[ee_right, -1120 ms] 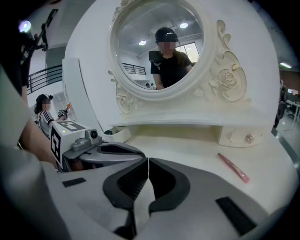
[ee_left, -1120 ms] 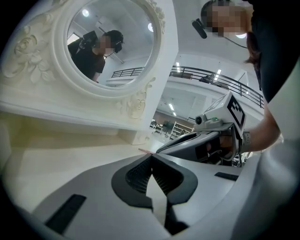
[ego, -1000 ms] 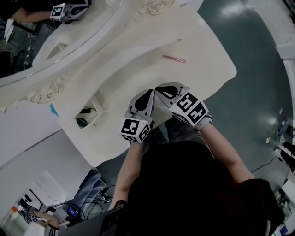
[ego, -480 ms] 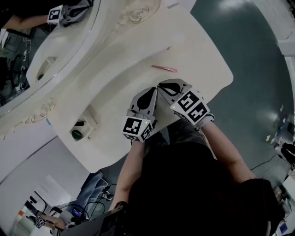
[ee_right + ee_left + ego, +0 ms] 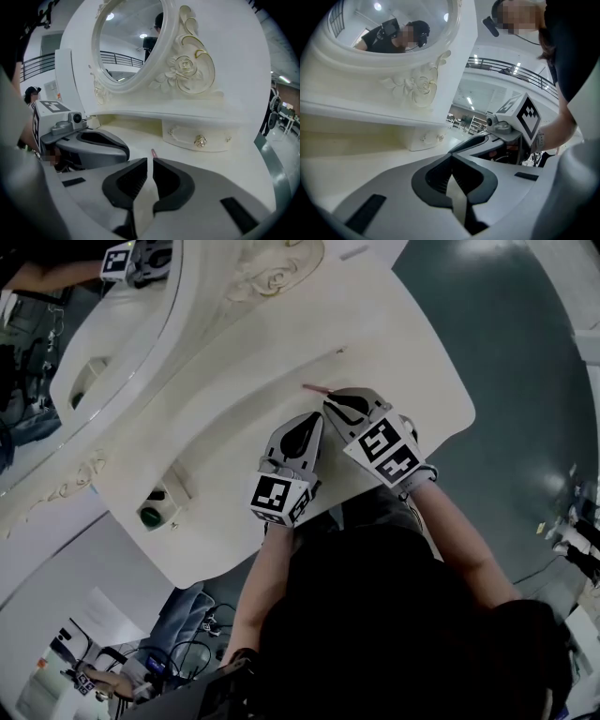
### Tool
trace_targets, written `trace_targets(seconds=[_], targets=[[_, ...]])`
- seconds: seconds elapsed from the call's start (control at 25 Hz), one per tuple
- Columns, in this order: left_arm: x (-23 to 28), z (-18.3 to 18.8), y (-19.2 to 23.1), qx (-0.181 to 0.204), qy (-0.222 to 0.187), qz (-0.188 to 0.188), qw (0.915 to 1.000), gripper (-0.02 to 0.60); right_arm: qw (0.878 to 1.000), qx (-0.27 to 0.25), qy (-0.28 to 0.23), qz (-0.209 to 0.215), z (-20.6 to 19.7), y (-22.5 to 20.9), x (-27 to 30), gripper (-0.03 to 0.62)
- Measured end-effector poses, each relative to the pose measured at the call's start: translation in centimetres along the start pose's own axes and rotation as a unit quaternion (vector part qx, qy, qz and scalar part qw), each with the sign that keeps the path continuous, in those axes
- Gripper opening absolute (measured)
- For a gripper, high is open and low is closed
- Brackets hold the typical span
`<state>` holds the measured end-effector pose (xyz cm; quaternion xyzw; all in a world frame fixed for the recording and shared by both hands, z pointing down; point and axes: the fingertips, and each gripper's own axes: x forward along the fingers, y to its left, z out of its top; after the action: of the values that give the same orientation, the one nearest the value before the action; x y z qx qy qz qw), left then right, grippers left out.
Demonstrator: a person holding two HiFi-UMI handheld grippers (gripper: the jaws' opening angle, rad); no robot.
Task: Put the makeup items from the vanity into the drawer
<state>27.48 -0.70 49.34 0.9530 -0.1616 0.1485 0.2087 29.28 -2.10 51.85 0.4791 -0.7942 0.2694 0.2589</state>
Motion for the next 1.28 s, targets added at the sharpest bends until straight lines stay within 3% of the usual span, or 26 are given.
trace_targets(seconds=[0.28,0.72,1.04,1.28], targets=[[1.5,0.7,-0.4,-0.002,-0.004,0.016,0.9999,0.012,0.999,-0.031,0.027,0.006,-1.1,-2.1,0.3,0.061],[1.0,1.0,-0.5,-0.009,-0.018,0.047,0.9987,0.012,0.994,-0.089,0.059,0.001,-2.2,-2.8,0.7,0.061],[-1.3,0.3,-0.4,-0.023,-0.032,0.065,0.9972,0.012,0.995,-0.090,0.046,0.025,-1.0,-0.4,0.1,0.060],[-4.9,0.2,0.2,-0.035,-0.053,0.080,0.9947,0.012,0.994,-0.093,0.030,0.051,1.5,4.0,0.5,0.060]])
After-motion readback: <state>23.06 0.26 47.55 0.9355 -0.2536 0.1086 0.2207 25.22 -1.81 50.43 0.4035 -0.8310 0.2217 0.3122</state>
